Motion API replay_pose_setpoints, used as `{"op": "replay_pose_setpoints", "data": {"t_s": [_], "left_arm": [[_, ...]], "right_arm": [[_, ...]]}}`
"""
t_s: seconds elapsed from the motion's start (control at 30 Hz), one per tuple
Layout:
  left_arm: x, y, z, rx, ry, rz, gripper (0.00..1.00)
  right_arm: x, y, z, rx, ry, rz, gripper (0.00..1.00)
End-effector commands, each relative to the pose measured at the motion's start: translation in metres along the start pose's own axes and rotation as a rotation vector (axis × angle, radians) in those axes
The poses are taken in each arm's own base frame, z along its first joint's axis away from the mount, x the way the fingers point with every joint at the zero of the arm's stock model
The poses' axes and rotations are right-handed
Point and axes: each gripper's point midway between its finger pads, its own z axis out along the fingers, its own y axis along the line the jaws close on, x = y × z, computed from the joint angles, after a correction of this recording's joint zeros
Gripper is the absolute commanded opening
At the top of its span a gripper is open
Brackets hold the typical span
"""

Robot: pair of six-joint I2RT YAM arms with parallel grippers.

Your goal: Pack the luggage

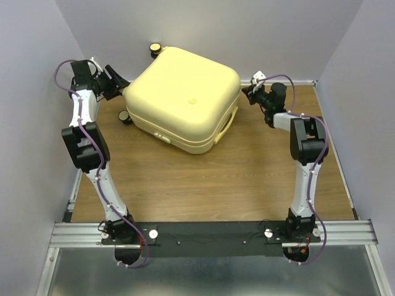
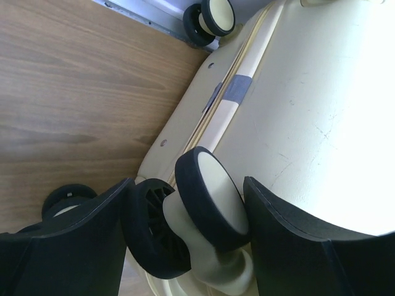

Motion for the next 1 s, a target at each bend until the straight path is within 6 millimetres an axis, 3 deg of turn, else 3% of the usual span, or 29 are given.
{"op": "replay_pose_setpoints", "data": {"t_s": [0.0, 0.03, 0.07, 0.1, 0.13, 0.17, 0.2, 0.27, 0.3, 0.33, 0.37, 0.4, 0.43, 0.53, 0.57, 0.6, 0.63, 0.67, 0.73, 0.77, 0.8, 0.83, 0.87, 0.9, 0.93, 0.97], "left_arm": [[-0.008, 0.06, 0.038, -0.154, -0.033, 0.272, 0.0], [-0.006, 0.055, 0.043, -0.145, -0.028, 0.286, 0.0], [-0.007, 0.052, 0.045, -0.138, -0.028, 0.306, 0.0], [-0.003, 0.053, 0.05, -0.139, -0.016, 0.322, 0.0], [0.002, 0.049, 0.055, -0.134, -0.005, 0.338, 0.0], [0.006, 0.05, 0.058, -0.141, 0.003, 0.346, 0.0], [0.01, 0.052, 0.062, -0.146, 0.012, 0.351, 0.0], [0.016, 0.048, 0.069, -0.156, 0.02, 0.375, 0.0], [0.019, 0.05, 0.074, -0.161, 0.028, 0.381, 0.0], [0.02, 0.049, 0.076, -0.163, 0.029, 0.397, 0.0], [0.018, 0.045, 0.079, -0.164, 0.023, 0.413, 0.0], [0.023, 0.041, 0.085, -0.16, 0.032, 0.423, 0.0], [0.023, 0.038, 0.087, -0.159, 0.029, 0.433, 0.0], [0.029, 0.027, 0.094, -0.143, 0.035, 0.47, 0.0], [0.033, 0.024, 0.096, -0.13, 0.044, 0.479, 0.1], [0.036, 0.021, 0.098, -0.123, 0.048, 0.482, 0.44], [0.037, 0.015, 0.099, -0.116, 0.046, 0.489, 0.57], [0.037, 0.013, 0.1, -0.116, 0.043, 0.491, 0.66], [0.034, 0.005, 0.099, -0.108, 0.031, 0.497, 0.77], [0.033, 0.001, 0.099, -0.098, 0.029, 0.5, 0.78], [0.032, -0.004, 0.097, -0.091, 0.025, 0.496, 0.79], [0.032, -0.007, 0.096, -0.089, 0.022, 0.489, 0.89], [0.036, -0.013, 0.097, -0.076, 0.031, 0.488, 0.9], [0.037, -0.02, 0.094, -0.063, 0.03, 0.487, 0.9], [0.042, -0.024, 0.094, -0.055, 0.039, 0.471, 0.91], [0.052, -0.03, 0.097, -0.04, 0.06, 0.464, 0.91]], "right_arm": [[0.01, -0.024, 0.023, -0.025, -0.11, -0.079, 0.0], [-0.002, -0.026, 0.03, -0.054, -0.151, -0.098, 0.01], [0.002, -0.022, 0.035, -0.074, -0.161, -0.095, 0.01], [0.018, -0.016, 0.04, -0.098, -0.157, -0.065, 0.0], [0.019, -0.013, 0.044, -0.13, -0.174, -0.062, 0.01], [0.009, -0.017, 0.05, -0.139, -0.21, -0.081, 0.01], [0.023, -0.011, 0.055, -0.161, -0.213, -0.058, 0.0], [0.027, -0.008, 0.061, -0.189, -0.238, -0.054, 0.01], [0.013, -0.014, 0.068, -0.187, -0.282, -0.065, 0.01], [0.031, -0.01, 0.073, -0.199, -0.274, -0.043, 0.0], [0.031, -0.009, 0.076, -0.213, -0.292, -0.044, 0.0], [0.014, -0.013, 0.081, -0.215, -0.337, -0.051, 0.01], [0.029, -0.009, 0.085, -0.222, -0.335, -0.034, 0.0], [0.018, 0.005, 0.088, -0.271, -0.396, -0.05, 0.01], [0.017, 0.013, 0.086, -0.306, -0.407, -0.063, 0.2], [0.014, 0.021, 0.084, -0.329, -0.426, -0.076, 0.34], [0.022, 0.03, 0.08, -0.353, -0.414, -0.066, 0.45], [0.013, 0.036, 0.075, -0.388, -0.422, -0.078, 0.63], [0.007, 0.046, 0.066, -0.424, -0.431, -0.093, 0.73], [0.021, 0.06, 0.056, -0.468, -0.399, -0.064, 0.75], [-0.004, 0.061, 0.049, -0.479, -0.432, -0.101, 0.76], [-0.009, 0.066, 0.041, -0.493, -0.434, -0.105, 0.78], [0.006, 0.085, 0.028, -0.54, -0.402, -0.075, 0.8], [0.001, 0.093, 0.019, -0.554, -0.415, -0.094, 0.84], [-0.024, 0.095, 0.01, -0.562, -0.442, -0.13, 0.85], [-0.028, 0.101, 0.002, -0.584, -0.443, -0.136, 0.88]]}}
